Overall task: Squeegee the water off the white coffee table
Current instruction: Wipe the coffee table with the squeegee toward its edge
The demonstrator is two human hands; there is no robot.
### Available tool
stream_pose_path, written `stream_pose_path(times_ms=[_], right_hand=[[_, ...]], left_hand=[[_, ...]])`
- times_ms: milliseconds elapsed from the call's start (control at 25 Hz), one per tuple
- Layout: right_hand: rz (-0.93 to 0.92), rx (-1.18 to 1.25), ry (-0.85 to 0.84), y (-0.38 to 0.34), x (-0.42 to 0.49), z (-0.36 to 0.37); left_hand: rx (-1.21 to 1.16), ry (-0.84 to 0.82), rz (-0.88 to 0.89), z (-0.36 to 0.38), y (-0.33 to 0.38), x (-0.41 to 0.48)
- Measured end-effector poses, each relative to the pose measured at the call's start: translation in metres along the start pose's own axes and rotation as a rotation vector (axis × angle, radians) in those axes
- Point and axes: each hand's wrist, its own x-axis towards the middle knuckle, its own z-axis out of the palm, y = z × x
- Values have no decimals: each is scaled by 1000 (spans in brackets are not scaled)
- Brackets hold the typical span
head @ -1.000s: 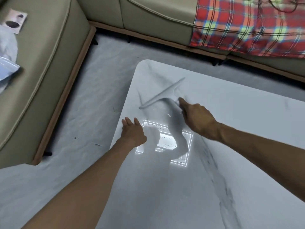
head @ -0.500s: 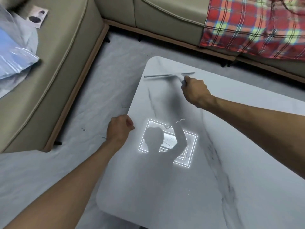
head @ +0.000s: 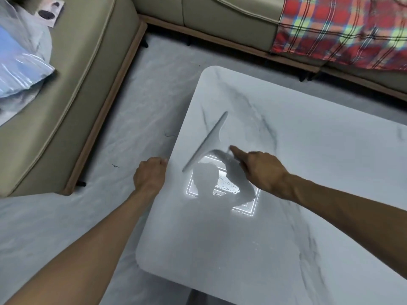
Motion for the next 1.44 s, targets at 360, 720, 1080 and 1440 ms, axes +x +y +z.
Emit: stream_pose_path(times_ms=[360, 720, 1080, 1440], right_hand=[[144, 115, 190, 41, 48, -82], [142, 147, 244, 19, 86, -29], [132, -80, -7, 91, -70, -27], [244, 151, 274, 85, 111, -83]], left_hand=[[67, -133, 172, 37, 12, -13], [204, -324, 104, 61, 21, -1], [267, -264, 71, 58, 50, -13], [262, -350, 187, 88, 78, -24]])
